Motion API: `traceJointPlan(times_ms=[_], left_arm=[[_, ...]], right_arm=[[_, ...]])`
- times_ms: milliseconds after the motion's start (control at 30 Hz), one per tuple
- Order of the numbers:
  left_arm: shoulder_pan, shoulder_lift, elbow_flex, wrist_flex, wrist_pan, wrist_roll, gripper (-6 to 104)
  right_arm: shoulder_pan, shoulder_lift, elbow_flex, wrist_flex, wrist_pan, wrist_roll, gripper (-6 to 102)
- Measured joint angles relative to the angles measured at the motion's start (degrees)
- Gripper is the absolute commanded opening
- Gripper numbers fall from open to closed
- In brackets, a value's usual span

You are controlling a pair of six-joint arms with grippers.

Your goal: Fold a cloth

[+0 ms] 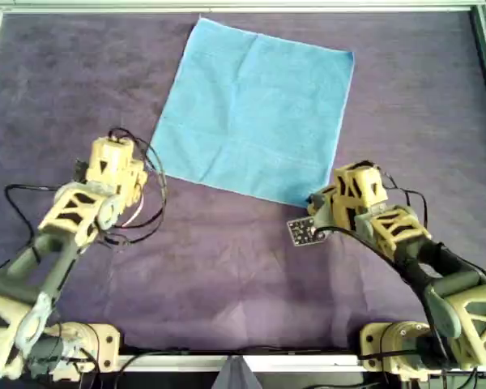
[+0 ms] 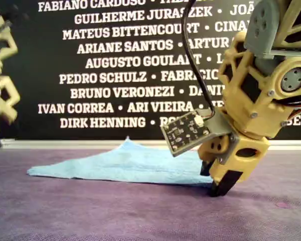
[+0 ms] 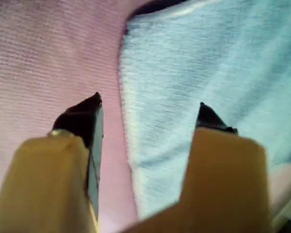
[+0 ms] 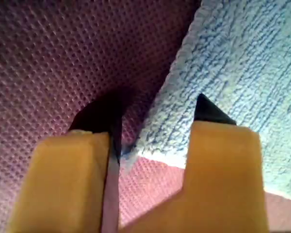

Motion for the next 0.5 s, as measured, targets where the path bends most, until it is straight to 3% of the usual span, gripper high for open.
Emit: traceJointPlan(times_ms=[500], left_arm=[[-0.18, -20.57, -16.44, -0.35, 0.09, -0.09, 69]], right_arm=[[0.0, 0.0, 0.0, 0.0, 0.0, 0.0, 61]])
